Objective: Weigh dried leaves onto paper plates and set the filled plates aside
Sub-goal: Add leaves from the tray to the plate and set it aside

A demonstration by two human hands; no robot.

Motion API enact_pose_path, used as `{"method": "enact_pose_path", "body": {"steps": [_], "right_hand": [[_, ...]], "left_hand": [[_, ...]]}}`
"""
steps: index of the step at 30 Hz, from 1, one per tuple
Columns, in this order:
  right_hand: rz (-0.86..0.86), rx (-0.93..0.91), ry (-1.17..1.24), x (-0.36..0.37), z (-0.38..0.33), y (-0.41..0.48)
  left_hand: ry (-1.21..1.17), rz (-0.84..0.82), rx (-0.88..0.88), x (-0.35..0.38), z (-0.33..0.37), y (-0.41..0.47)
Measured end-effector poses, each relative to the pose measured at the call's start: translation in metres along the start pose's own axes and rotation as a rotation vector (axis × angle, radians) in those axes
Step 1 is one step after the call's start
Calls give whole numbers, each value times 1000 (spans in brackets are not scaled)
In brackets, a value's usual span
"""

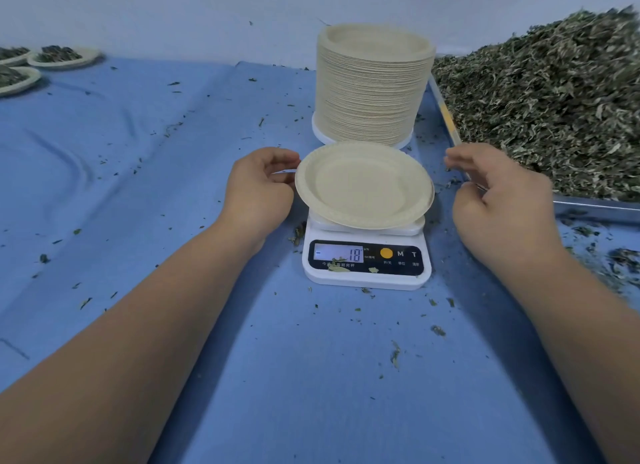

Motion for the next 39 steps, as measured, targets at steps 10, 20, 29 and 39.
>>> {"method": "enact_pose_path", "body": {"steps": [10, 20, 29, 39], "right_hand": [[-24, 79, -114, -4, 3, 0], [-94, 144, -197, -1, 20, 9], [-434, 400, -545, 32, 83, 85], [-763, 501, -536, 43, 87, 82]], "left_hand": [[-39, 19, -40, -1, -3, 1], [-202, 6, -69, -1, -3, 1], [-262, 33, -64, -1, -8, 4], [-235, 24, -63, 1, -9, 6]]}}
Point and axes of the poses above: each hand's wrist, its own y-axis towards the middle knuckle, its own x-axis out of the palm, z = x × y, the point moved 8 cm from there along y, towards the middle knuckle, and after that the axes turned 1 degree about -x, right-handed, at the moved point
